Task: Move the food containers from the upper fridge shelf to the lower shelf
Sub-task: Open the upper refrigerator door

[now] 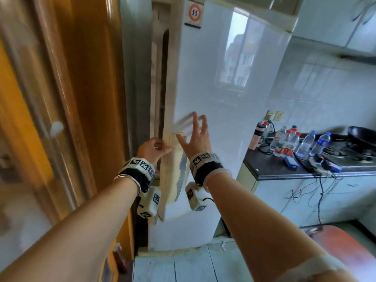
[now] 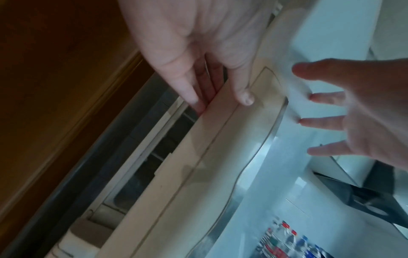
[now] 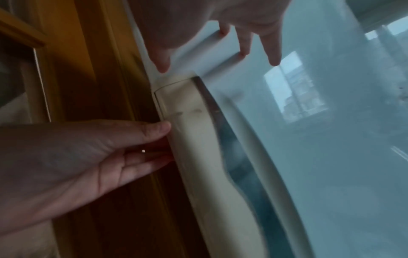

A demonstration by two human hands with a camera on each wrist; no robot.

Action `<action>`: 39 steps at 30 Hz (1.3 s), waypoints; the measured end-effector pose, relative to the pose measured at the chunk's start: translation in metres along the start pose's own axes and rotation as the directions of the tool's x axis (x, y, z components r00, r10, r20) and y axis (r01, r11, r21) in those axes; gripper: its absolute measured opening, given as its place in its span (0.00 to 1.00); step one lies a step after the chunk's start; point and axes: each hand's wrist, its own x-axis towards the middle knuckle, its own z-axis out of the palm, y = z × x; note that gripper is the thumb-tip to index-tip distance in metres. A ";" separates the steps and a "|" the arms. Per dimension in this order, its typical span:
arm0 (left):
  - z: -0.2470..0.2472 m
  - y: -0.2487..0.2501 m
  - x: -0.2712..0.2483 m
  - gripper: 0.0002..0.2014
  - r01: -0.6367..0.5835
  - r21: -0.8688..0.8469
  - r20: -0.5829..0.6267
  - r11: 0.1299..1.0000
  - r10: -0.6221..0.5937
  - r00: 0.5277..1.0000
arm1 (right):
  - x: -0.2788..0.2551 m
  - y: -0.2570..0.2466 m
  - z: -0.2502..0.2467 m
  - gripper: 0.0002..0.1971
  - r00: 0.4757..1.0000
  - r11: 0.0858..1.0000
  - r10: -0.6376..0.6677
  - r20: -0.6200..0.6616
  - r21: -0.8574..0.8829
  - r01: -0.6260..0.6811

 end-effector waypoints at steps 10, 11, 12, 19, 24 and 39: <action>0.021 0.017 -0.074 0.13 -0.187 0.046 0.203 0.981 0.174 0.964 | -0.071 -0.011 -0.050 0.59 0.954 0.953 0.283 -0.099 0.138 -0.269; 0.023 0.019 -0.079 0.12 -0.195 0.038 0.223 0.980 0.182 0.958 | -0.076 -0.008 -0.057 0.58 0.951 0.953 0.289 -0.108 0.130 -0.275; 0.024 0.020 -0.083 0.12 -0.196 0.030 0.228 0.980 0.184 0.956 | -0.082 -0.005 -0.063 0.57 0.950 0.952 0.293 -0.109 0.122 -0.280; 0.049 0.034 -0.106 0.18 -0.210 0.302 0.248 0.930 0.136 0.959 | -0.123 0.032 -0.112 0.53 0.947 0.945 0.305 -0.101 0.152 -0.288; 0.090 0.042 -0.128 0.20 -0.216 0.464 0.299 0.859 0.077 0.951 | -0.156 0.075 -0.155 0.48 0.940 0.943 0.317 -0.125 0.150 -0.298; 0.194 0.105 -0.182 0.20 -0.285 0.491 0.374 0.823 0.096 0.923 | -0.203 0.217 -0.286 0.19 0.813 0.845 0.510 -0.282 -0.013 -0.535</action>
